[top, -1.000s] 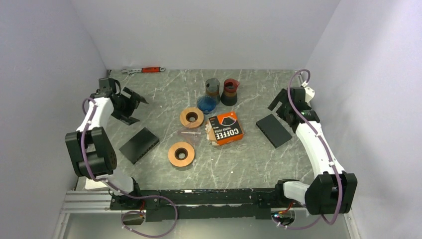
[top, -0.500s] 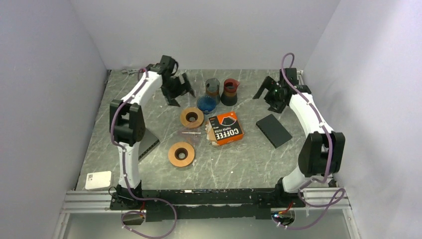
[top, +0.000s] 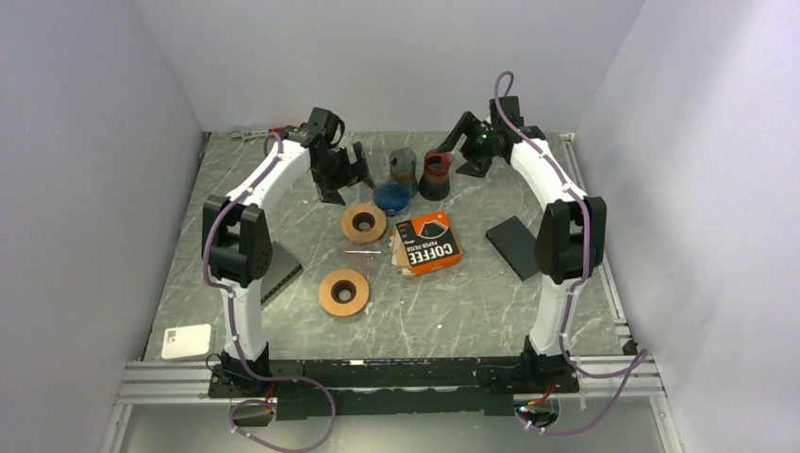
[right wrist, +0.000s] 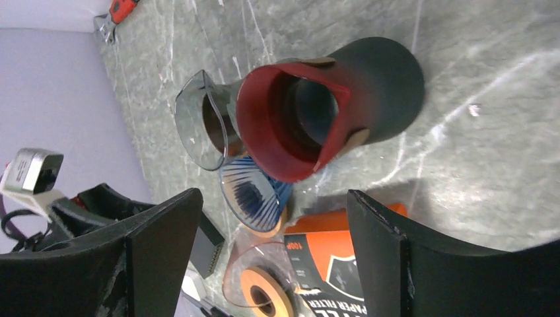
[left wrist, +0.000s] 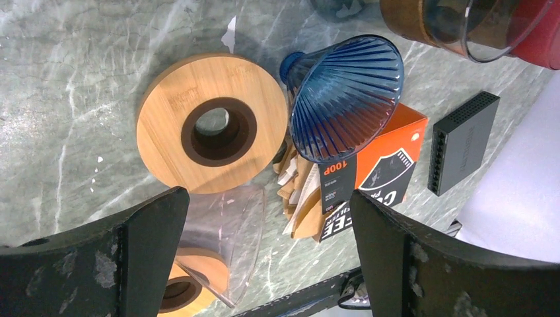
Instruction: Place the coffee filter in the dripper
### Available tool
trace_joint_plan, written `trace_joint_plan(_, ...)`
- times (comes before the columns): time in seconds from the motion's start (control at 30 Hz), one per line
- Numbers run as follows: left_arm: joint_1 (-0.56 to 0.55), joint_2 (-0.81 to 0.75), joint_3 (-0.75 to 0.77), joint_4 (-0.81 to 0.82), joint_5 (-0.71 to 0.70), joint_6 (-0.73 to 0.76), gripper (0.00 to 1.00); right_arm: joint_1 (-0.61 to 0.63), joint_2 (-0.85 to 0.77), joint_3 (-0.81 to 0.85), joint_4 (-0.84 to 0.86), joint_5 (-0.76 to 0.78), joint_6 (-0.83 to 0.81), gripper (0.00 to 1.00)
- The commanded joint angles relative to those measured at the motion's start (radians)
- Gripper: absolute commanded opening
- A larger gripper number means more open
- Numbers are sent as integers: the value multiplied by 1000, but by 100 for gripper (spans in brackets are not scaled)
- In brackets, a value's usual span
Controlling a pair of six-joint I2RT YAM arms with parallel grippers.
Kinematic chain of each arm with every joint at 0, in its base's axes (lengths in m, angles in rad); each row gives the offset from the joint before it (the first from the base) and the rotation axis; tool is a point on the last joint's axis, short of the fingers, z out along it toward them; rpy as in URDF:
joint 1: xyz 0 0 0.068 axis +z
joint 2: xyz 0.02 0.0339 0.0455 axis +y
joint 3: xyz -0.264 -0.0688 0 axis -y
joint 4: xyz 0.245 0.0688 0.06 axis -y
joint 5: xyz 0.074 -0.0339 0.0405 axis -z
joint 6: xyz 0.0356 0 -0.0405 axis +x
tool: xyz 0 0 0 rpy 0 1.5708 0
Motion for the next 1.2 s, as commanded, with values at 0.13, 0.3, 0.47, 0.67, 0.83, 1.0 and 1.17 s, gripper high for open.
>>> trace_joint_plan(0.13,-2,-98,-10,10,18,-6,99,7,119,137,-50,50,29,68)
trace_joint_plan(0.3,-2,-101,-7,-16,2,-6,99,4,171,192,-107,83,-2,57)
trace_joint_plan(0.47,-2,-117,-30,-12,-2,-15,99,3,183,188,-112,52,-35,19)
trace_joint_plan(0.67,-2,-136,-57,-2,-6,-21,99,3,150,170,-145,66,-82,6)
trace_joint_plan(0.83,-2,-150,-76,2,-4,-20,99,2,109,194,-204,111,-139,0)
trace_joint_plan(1.0,-3,-154,-82,-13,-2,-9,99,-2,54,239,-310,226,-220,0)
trace_joint_plan(1.17,-2,-166,-112,-10,10,-13,99,-3,-51,208,-404,352,-277,0)
